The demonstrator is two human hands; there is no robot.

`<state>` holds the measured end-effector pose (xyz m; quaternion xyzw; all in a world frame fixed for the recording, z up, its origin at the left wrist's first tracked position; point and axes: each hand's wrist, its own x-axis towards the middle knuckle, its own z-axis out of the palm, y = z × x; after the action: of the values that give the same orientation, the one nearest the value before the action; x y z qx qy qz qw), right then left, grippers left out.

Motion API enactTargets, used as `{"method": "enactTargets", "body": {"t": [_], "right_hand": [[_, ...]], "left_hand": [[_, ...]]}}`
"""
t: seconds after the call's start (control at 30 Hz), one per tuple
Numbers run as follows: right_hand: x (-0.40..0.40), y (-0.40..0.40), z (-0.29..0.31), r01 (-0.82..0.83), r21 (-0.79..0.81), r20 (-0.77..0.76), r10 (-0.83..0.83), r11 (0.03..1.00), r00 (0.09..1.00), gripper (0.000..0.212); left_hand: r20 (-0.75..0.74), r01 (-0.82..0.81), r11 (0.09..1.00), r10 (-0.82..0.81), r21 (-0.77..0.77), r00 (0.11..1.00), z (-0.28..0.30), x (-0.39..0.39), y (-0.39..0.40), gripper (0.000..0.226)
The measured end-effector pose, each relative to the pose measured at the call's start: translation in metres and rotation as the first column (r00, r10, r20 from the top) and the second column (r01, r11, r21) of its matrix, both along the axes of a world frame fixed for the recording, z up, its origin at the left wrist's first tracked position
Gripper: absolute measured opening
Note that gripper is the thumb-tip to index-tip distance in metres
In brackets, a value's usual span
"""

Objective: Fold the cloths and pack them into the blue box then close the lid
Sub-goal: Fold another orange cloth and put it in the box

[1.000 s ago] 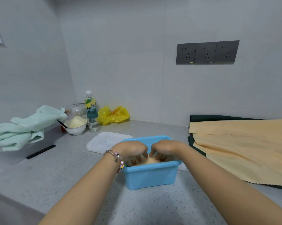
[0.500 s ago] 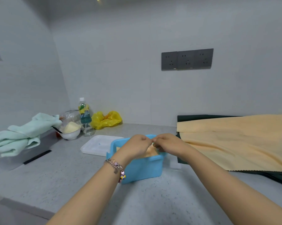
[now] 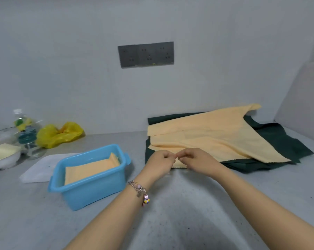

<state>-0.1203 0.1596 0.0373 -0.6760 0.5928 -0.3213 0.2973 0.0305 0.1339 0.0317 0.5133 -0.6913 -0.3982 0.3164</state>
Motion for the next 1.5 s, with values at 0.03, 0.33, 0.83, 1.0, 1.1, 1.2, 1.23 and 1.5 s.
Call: {"method": "enactTargets", "body": {"t": [0.03,0.33,0.83,1.0,1.1,1.2,1.23,1.5], "right_hand": [[-0.01,0.0,-0.005,0.013,0.018,-0.016,-0.013,1.0,1.0,0.026],[-0.068,-0.022,-0.049,0.217,-0.001,-0.064,-0.216,0.976,0.974,0.029],[-0.099,-0.034,-0.091,0.237,-0.361,-0.375,-0.373,0.902,0.849,0.032],[-0.102,-0.013,-0.08,0.226,-0.401,-0.389,-0.388,0.888,0.836,0.02],[-0.094,0.006,-0.07,0.139,-0.351,-0.464,-0.301,0.926,0.833,0.019],[-0.084,0.029,-0.061,0.1,-0.241,-0.562,-0.223,0.965,0.797,0.025],[-0.08,0.039,-0.058,0.094,-0.212,-0.583,-0.203,0.973,0.786,0.024],[-0.063,0.097,-0.028,-0.025,0.117,-0.575,0.088,0.993,0.813,0.046]], "left_hand": [[-0.006,0.014,1.0,-0.014,0.014,1.0,-0.007,-0.009,-0.002,0.022],[0.062,-0.045,0.995,0.05,-0.087,0.997,-0.062,-0.053,-0.041,0.017],[0.289,0.107,0.898,0.023,-0.426,0.957,-0.072,-0.039,-0.054,0.019],[0.312,0.213,0.917,-0.104,-0.338,0.944,-0.058,-0.01,-0.035,0.018],[0.481,0.289,0.904,-0.111,-0.315,0.87,-0.053,0.004,-0.019,0.015],[0.549,0.316,0.907,-0.12,-0.278,0.827,-0.052,0.016,-0.004,0.016],[0.55,0.315,0.909,-0.121,-0.273,0.826,-0.05,0.02,0.003,0.016],[0.661,0.456,0.89,-0.346,0.005,0.667,-0.02,0.045,0.045,0.02]]}}
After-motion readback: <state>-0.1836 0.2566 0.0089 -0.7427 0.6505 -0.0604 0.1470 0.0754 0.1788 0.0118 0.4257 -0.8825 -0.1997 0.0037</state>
